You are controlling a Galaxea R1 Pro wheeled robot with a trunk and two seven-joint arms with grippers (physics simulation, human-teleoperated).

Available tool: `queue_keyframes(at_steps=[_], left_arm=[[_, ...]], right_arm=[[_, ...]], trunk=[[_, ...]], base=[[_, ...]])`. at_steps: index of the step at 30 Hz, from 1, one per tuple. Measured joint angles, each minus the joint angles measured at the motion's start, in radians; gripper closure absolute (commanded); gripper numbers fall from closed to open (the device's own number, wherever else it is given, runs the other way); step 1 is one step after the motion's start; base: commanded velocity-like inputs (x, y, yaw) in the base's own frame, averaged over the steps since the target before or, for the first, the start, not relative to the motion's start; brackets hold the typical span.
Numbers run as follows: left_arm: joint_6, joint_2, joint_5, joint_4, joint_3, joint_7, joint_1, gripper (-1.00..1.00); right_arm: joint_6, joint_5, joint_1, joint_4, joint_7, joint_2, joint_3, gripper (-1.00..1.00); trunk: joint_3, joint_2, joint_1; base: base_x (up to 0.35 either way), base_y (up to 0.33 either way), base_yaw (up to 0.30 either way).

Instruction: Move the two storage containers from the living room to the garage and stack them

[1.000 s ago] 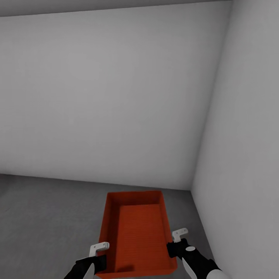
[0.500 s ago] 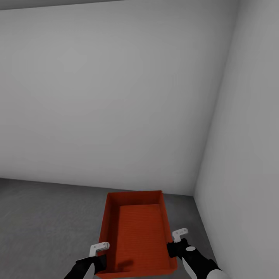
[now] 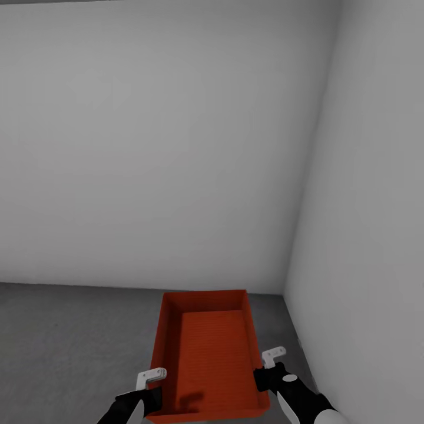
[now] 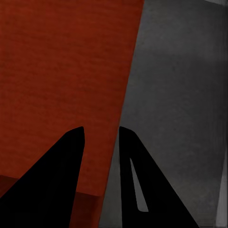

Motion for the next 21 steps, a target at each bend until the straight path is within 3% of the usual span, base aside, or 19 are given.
queue_keyframes(at_steps=[10,21], left_arm=[[0.0,0.0,0.0,0.0,0.0,0.0,0.0,1.0],[0.0,0.0,0.0,0.0,0.0,0.0,0.0,1.0]], right_arm=[[0.0,0.0,0.0,0.0,0.0,0.0,0.0,1.0],[0.0,0.0,0.0,0.0,0.0,0.0,0.0,1.0]], trunk=[[0.0,0.0,0.0],[0.0,0.0,0.0]], base=[[0.0,0.0,-0.04],[0.0,0.0,-0.163]])
